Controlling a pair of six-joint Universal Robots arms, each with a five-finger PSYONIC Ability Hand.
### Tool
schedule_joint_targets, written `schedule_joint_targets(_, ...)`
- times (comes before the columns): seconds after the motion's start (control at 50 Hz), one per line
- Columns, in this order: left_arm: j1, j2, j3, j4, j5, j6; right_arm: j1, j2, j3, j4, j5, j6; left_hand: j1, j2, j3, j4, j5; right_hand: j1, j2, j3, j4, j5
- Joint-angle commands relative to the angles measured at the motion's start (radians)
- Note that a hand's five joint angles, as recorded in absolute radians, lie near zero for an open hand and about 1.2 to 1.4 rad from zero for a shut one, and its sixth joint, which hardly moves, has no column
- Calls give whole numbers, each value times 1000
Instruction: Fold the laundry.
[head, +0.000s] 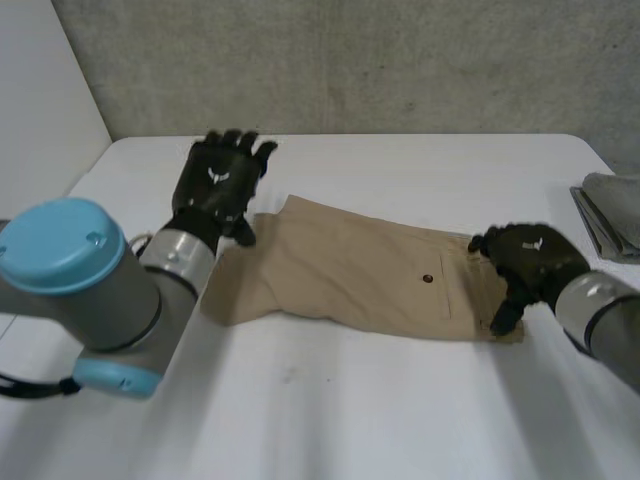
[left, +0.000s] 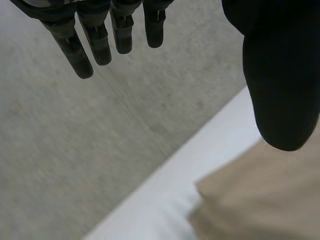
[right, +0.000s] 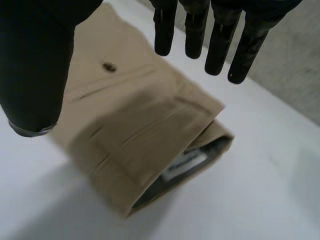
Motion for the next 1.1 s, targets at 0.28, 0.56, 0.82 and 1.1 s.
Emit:
schedule_joint_targets(0.28,17,9,-87,-34,2,-99,-35,195,78,-324,13,-9,-17,-30,-36,-30,-48,997,949,947,949,950)
schedule_joint_targets(0.56,13,22,-106,-38,0,-101,-256,84,73,-203,48,-206,-17,-30,-36,-30,-48,1126,1078,1077,1079,1079)
schedule_joint_targets(0.82,11,64,-103,-64,-3,-101,-45,-21,-77,-181,50,-389,-17,-30,-36,-30,-48,1126,1078,1077,1079,1079)
schedule_joint_targets(1.1,13,90,-58,-63,-54,-108,495,232,-192,-307,-215,-400,-17,-30,-36,-30,-48,1126,1078,1077,1079,1079)
